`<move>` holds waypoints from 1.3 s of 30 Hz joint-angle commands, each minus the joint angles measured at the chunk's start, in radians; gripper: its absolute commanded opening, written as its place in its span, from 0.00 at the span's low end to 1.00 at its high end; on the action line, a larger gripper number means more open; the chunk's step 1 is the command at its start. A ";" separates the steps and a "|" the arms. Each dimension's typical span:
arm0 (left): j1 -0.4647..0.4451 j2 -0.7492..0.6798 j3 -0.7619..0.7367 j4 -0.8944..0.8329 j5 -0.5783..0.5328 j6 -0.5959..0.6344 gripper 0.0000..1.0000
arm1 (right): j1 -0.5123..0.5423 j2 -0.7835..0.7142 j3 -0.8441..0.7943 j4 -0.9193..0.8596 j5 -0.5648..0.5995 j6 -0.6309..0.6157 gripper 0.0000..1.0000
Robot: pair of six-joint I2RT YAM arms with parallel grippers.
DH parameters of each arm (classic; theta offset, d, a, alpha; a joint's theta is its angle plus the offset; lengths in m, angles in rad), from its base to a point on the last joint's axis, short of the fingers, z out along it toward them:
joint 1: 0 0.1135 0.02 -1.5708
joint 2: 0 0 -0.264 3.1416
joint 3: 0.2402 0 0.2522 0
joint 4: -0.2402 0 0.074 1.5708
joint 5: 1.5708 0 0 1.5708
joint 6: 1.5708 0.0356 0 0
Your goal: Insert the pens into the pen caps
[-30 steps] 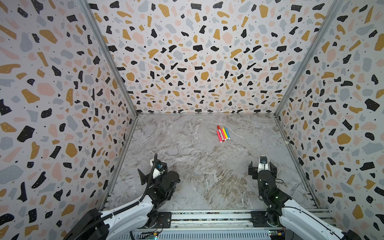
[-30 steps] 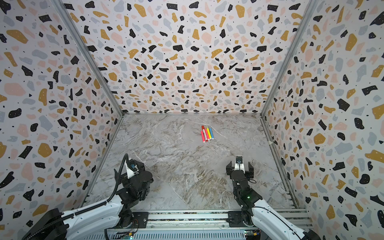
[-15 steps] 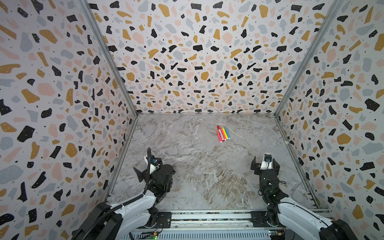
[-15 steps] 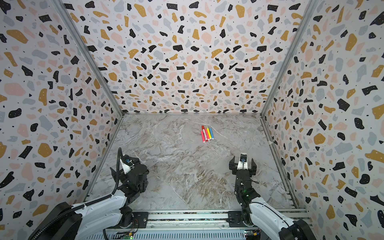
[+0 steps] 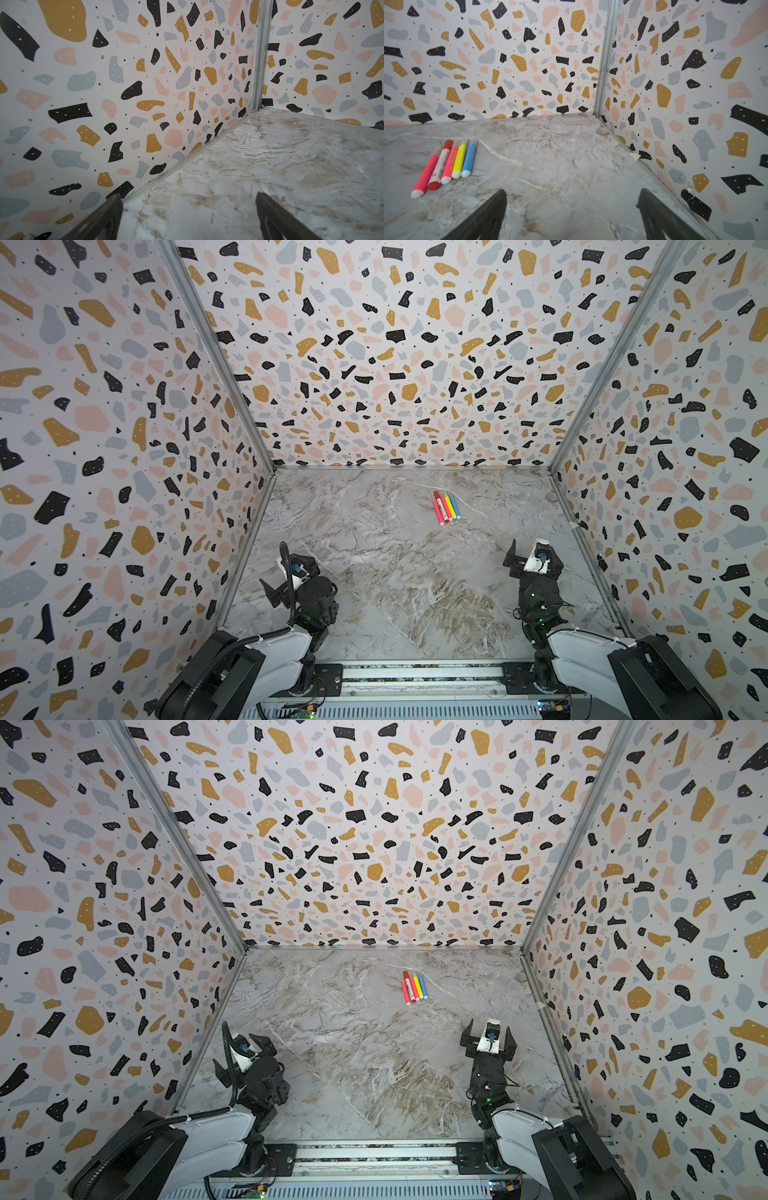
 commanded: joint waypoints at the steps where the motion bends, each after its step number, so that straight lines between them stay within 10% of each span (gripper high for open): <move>1: 0.023 0.030 -0.013 0.196 0.017 0.016 1.00 | -0.017 0.059 -0.096 0.256 -0.031 -0.030 0.99; 8: 0.052 0.064 0.010 0.199 0.058 0.022 1.00 | -0.056 0.379 -0.113 0.621 -0.116 -0.066 0.99; 15: 0.094 0.226 -0.073 0.537 0.195 0.021 1.00 | -0.048 0.395 -0.093 0.613 -0.180 -0.118 0.99; 21: 0.076 0.187 -0.061 0.447 0.307 0.054 0.99 | -0.018 0.426 -0.076 0.615 -0.199 -0.168 0.99; 25: 0.075 0.320 -0.128 0.680 0.586 0.180 0.99 | -0.031 0.419 -0.061 0.583 -0.208 -0.155 0.99; 33: 0.083 0.373 -0.120 0.717 0.615 0.190 1.00 | -0.256 0.393 0.080 0.245 -0.398 0.053 0.99; 39: 0.141 0.282 -0.028 0.451 0.653 0.126 1.00 | -0.219 0.378 0.122 0.146 -0.366 0.021 0.99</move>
